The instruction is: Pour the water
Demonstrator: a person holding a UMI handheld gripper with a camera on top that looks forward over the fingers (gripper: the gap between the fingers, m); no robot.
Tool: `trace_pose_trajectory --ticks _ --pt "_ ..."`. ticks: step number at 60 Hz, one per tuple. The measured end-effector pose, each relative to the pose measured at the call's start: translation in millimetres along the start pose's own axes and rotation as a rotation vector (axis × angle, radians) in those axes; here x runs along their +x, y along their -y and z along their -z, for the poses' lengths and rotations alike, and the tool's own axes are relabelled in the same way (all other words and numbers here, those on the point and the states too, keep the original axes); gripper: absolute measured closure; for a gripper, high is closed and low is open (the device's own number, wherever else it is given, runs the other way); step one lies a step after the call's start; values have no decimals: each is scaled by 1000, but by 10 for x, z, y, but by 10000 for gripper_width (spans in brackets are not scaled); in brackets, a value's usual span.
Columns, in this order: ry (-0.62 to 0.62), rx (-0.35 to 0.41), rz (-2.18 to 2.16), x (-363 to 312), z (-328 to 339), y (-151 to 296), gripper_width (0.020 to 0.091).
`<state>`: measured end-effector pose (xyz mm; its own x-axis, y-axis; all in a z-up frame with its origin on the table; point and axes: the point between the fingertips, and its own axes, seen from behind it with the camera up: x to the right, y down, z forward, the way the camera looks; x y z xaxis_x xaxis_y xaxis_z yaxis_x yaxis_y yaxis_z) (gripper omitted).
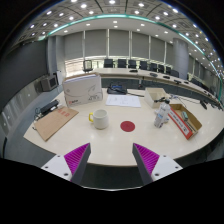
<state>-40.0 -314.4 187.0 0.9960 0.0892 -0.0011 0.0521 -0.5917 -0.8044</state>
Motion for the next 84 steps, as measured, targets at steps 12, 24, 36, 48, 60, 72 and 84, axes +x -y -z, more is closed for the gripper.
trace_pose_trajectory --ticks 12,24,36,48,60,72,84 --pt "-13 -17 -17 681 -344 -92 244" --pt "-34 -6 -20 1558 -729 -78 242" --pt "-65 74 3 2530 -1353 87 243" --pt "-31 121 -14 3051 -2147 261 244" --pt "-16 156 -13 3237 -2887 369 245" --pt "-5 207 8 3196 -3317 513 248" --pt "11 268 5 3187 -3389 726 543"
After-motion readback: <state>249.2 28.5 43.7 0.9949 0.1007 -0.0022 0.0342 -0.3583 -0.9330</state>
